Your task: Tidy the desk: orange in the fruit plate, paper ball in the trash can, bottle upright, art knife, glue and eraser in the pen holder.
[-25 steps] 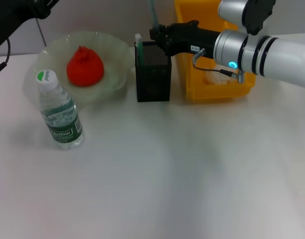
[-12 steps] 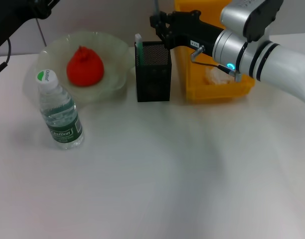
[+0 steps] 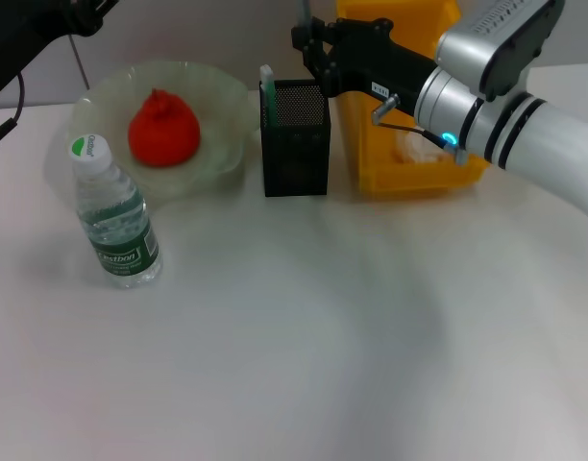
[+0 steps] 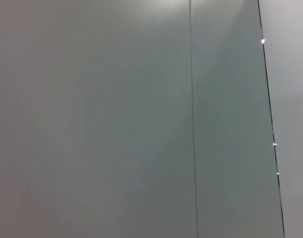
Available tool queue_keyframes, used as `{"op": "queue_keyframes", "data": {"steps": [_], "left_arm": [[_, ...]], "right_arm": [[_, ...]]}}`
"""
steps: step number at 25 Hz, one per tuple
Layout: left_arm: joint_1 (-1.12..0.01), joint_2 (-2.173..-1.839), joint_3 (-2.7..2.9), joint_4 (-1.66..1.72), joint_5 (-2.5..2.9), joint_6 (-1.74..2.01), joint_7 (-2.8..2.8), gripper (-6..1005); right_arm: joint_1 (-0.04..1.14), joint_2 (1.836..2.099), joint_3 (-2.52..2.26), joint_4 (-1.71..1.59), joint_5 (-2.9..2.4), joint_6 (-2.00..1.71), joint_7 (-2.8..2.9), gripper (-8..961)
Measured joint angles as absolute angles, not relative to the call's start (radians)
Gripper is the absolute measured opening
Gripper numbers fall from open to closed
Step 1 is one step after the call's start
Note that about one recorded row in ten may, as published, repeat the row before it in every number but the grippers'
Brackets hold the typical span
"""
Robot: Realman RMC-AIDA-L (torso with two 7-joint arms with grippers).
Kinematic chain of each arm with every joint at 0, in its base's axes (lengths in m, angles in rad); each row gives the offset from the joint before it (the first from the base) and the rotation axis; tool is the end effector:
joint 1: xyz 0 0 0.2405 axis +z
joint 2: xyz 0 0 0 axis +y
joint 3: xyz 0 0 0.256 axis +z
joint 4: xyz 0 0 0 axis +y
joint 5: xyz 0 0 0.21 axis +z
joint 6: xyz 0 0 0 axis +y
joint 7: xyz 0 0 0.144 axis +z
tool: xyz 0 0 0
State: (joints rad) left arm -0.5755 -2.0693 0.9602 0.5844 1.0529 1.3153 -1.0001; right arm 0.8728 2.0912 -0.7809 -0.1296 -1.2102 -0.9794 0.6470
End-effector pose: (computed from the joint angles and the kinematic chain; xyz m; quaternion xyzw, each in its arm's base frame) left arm -0.1927 0.3967 0.0484 -0.8034 -0.0923 -0.4724 0.3505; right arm 0.1894 0.4363 -0.0466 -0.8572 0.1371 0.3091 0.3885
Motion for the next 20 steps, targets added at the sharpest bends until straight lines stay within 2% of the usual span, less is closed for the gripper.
{"op": "queue_keyframes", "data": {"steps": [20], "left_arm": [[-0.569, -2.065, 0.962, 0.591, 1.049, 1.327, -1.009, 596]], "right_arm": [[0.857, 2.092, -0.695, -0.022, -1.133, -1.052, 0.523, 176]]}}
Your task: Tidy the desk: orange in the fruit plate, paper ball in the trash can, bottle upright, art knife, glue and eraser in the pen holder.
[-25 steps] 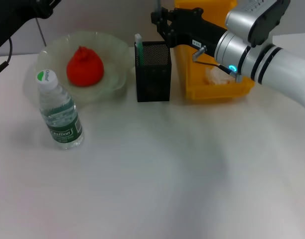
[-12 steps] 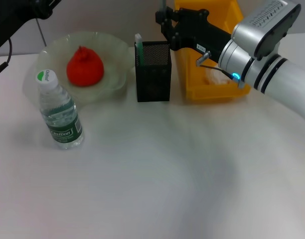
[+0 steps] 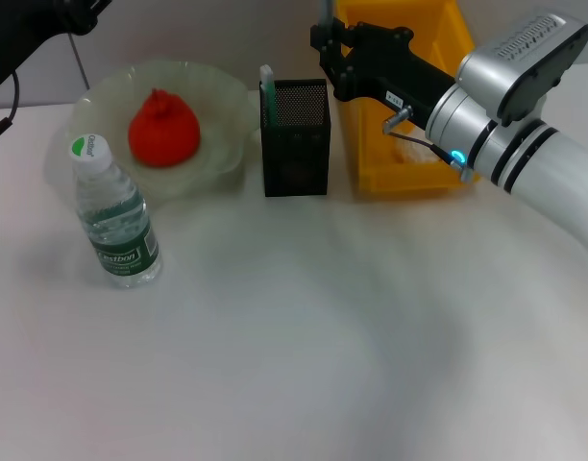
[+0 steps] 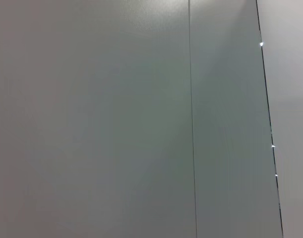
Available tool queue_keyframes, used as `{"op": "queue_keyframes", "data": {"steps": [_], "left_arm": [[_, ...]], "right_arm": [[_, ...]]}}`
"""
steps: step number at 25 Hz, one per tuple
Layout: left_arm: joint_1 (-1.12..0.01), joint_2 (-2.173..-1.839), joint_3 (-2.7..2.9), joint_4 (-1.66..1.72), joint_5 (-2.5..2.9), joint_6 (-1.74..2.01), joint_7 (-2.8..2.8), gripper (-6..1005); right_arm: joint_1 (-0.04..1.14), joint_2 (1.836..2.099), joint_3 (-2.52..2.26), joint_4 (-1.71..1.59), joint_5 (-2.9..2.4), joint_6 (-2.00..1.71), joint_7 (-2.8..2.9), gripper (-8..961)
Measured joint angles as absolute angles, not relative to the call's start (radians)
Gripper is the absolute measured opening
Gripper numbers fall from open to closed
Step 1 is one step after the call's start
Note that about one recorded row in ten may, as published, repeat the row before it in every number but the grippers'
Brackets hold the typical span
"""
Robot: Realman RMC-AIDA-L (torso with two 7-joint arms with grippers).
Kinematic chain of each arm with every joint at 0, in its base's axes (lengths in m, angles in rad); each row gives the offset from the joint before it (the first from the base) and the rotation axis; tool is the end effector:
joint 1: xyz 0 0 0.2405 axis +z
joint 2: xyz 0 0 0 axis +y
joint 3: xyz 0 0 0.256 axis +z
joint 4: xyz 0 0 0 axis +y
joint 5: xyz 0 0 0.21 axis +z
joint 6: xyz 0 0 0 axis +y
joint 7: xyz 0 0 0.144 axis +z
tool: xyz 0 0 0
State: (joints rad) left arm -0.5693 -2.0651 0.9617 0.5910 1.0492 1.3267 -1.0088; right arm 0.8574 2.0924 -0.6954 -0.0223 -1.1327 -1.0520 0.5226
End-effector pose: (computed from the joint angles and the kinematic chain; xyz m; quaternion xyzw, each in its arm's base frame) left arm -0.1932 0.3951 0.0514 -0.8026 -0.0907 -0.4758 0.3481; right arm 0.2009 0.4231 -0.0501 -0.8299 0.1579 0.3396 0.4136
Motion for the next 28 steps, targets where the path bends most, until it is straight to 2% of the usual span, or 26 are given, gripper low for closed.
{"op": "queue_keyframes", "data": {"steps": [28], "left_arm": [[-0.575, -2.068, 0.962, 0.586, 1.056, 1.353, -0.987, 597]], "right_arm": [[0.913, 2.092, -0.76, -0.016, -1.144, -0.965, 0.512, 184]]}}
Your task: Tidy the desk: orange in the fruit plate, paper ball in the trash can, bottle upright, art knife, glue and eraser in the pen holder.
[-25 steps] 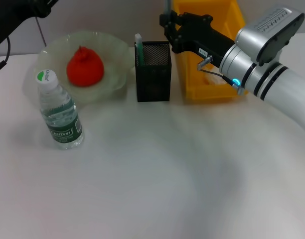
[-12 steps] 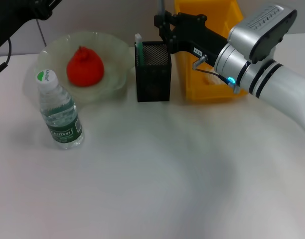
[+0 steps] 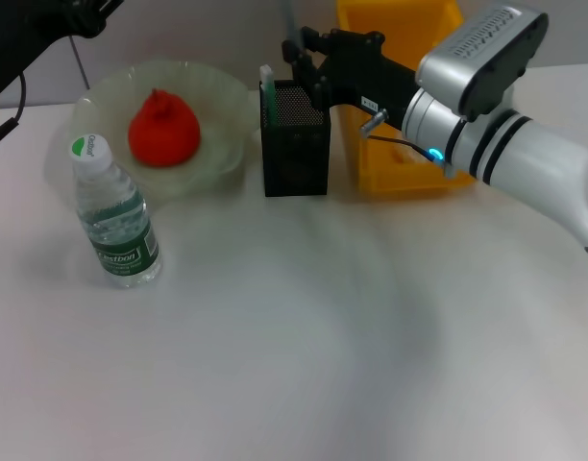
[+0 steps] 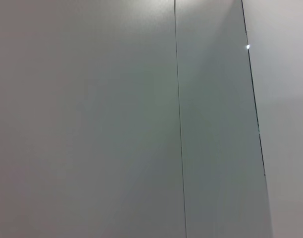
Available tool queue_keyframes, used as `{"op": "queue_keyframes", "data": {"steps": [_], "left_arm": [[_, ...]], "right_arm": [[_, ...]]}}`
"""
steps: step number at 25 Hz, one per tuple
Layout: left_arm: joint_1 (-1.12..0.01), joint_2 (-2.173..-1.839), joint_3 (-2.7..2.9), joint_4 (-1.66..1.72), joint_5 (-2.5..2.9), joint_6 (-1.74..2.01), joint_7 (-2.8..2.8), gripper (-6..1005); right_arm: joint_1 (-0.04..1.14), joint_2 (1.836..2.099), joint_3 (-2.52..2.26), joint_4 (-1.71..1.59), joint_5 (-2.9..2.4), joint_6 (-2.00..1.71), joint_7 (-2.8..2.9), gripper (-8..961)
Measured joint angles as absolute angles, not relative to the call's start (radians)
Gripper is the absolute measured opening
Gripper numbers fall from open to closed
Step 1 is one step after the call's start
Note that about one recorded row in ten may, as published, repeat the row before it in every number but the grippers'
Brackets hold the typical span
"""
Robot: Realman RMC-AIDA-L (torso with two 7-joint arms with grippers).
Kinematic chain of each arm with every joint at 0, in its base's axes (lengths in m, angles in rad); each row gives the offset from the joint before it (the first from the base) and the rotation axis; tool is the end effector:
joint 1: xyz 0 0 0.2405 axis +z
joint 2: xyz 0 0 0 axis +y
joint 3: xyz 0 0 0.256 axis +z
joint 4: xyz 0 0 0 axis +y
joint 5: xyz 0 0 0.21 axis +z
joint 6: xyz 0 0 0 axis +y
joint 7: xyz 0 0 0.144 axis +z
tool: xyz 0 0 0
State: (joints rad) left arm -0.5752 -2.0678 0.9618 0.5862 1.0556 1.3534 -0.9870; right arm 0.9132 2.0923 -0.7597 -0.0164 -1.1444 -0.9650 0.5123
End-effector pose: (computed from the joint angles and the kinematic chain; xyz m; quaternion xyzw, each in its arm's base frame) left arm -0.1889 0.3927 0.0488 -0.8059 -0.0743 -0.4782 0.3411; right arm 0.1881 0.4320 -0.0627 -0.8578 0.1350 0.2963 0.3976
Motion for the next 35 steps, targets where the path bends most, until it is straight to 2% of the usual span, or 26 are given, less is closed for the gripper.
{"op": "queue_keyframes", "data": {"steps": [13, 18, 20, 23, 25, 26, 27, 28, 30, 35], "left_arm": [[-0.568, -2.067, 0.962, 0.586, 1.053, 1.355, -0.986, 597], [-0.567, -2.066, 0.959, 0.586, 1.053, 1.352, -0.986, 597], [-0.566, -2.065, 0.956, 0.586, 1.053, 1.351, -0.987, 597], [-0.565, -2.065, 0.956, 0.587, 1.054, 1.35, -0.991, 597], [-0.562, -2.061, 0.957, 0.593, 1.055, 1.35, -1.001, 597], [-0.562, -2.061, 0.957, 0.593, 1.055, 1.35, -1.001, 598], [-0.559, -2.055, 0.96, 0.599, 1.056, 1.352, -1.012, 598], [-0.559, -2.055, 0.96, 0.599, 1.056, 1.352, -1.012, 598], [-0.554, -2.043, 0.961, 0.612, 1.067, 1.359, -1.035, 598], [-0.553, -2.028, 0.961, 0.637, 1.114, 1.363, -1.072, 598]], "right_arm": [[0.907, 2.092, -0.765, -0.025, -1.142, -0.971, 0.512, 245], [0.875, 2.092, -0.764, -0.043, -1.14, -1.083, 0.522, 270], [0.834, 2.089, -0.78, -0.085, -1.144, -1.154, 0.595, 285], [0.792, 2.084, -0.828, -0.144, -1.145, -1.187, 0.691, 410], [0.7, 2.081, -0.942, -0.304, -1.147, -1.202, 0.883, 493], [0.7, 2.081, -0.942, -0.304, -1.147, -1.202, 0.883, 493], [0.623, 2.078, -1.018, -0.452, -1.163, -1.202, 1.018, 493], [0.623, 2.078, -1.018, -0.452, -1.163, -1.202, 1.018, 492], [0.528, 2.076, -1.045, -0.646, -1.253, -1.212, 1.19, 492], [0.462, 2.071, -1.013, -0.833, -1.409, -1.275, 1.419, 494]]}}
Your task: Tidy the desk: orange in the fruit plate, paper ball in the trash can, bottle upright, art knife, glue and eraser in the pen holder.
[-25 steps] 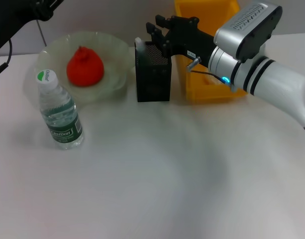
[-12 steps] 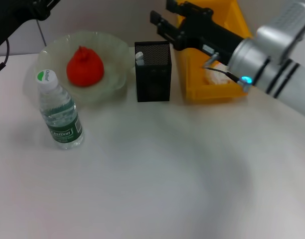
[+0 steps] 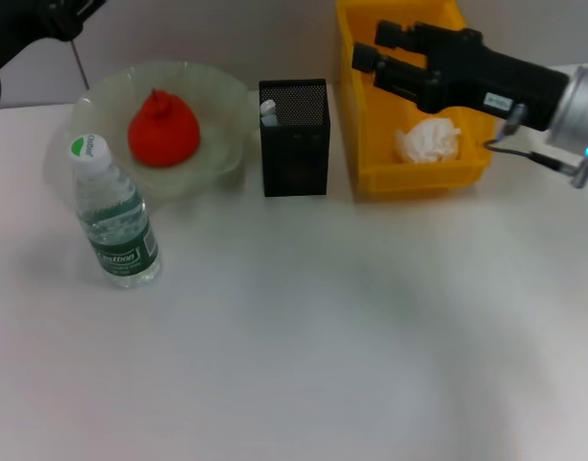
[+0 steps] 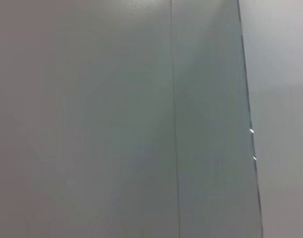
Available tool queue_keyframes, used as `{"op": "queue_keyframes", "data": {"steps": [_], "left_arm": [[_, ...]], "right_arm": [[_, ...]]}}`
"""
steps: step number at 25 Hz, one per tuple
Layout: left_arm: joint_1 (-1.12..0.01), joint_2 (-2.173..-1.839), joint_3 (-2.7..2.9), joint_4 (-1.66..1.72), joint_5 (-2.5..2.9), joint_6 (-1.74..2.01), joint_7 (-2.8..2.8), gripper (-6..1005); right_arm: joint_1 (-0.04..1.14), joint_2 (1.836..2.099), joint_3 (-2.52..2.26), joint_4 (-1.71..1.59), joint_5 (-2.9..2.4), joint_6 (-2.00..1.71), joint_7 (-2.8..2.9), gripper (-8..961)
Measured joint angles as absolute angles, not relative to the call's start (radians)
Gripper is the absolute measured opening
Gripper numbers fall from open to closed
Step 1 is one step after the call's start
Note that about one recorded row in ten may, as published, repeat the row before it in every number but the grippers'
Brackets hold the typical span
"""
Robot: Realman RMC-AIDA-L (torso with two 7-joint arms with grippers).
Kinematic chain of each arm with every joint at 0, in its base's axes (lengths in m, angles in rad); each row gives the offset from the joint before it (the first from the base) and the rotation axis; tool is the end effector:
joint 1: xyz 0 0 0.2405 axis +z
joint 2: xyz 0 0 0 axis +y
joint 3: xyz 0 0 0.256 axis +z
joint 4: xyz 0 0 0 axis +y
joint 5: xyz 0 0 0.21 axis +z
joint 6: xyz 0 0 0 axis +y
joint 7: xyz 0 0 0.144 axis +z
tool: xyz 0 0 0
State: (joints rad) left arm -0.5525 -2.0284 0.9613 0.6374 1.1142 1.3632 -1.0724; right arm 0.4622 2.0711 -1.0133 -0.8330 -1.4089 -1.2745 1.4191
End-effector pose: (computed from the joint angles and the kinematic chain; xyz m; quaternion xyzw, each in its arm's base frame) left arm -0.1959 0.3914 0.0645 -0.8225 -0.0762 -0.4590 0.3270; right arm 0.2093 0.3756 0.0366 -0.8740 0.1820 0.3688 0.2590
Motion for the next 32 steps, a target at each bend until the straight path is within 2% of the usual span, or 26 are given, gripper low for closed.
{"op": "queue_keyframes", "data": {"steps": [4, 6, 7, 10, 13, 25, 32], "left_arm": [[-0.551, -2.019, 0.961, 0.683, 1.195, 1.373, -1.121, 598], [-0.548, -2.014, 0.96, 0.708, 1.242, 1.393, -1.143, 598], [-0.546, -2.009, 0.96, 0.722, 1.27, 1.409, -1.154, 598], [-0.534, -1.992, 0.958, 0.776, 1.371, 1.488, -1.195, 598], [-0.514, -1.983, 0.955, 0.811, 1.399, 1.542, -1.212, 598], [-0.493, -1.95, 0.955, 0.874, 1.491, 1.622, -1.354, 599], [-0.53, -1.962, 0.962, 0.923, 1.642, 1.653, -1.438, 599]], "right_arm": [[0.47, 2.053, -0.888, -0.949, -1.588, -1.447, 1.603, 495], [0.492, 2.035, -0.801, -0.993, -1.669, -1.586, 1.683, 496], [0.492, 2.035, -0.801, -0.993, -1.669, -1.586, 1.683, 496], [0.511, 2.014, -0.691, -1.03, -1.721, -1.751, 1.704, 497], [0.514, 2.007, -0.651, -1.057, -1.738, -1.827, 1.696, 498], [0.5, 2.004, -0.554, -1.201, -1.76, -2.116, 1.651, 502], [0.498, 2.003, -0.521, -1.192, -1.805, -2.118, 1.636, 606]]}}
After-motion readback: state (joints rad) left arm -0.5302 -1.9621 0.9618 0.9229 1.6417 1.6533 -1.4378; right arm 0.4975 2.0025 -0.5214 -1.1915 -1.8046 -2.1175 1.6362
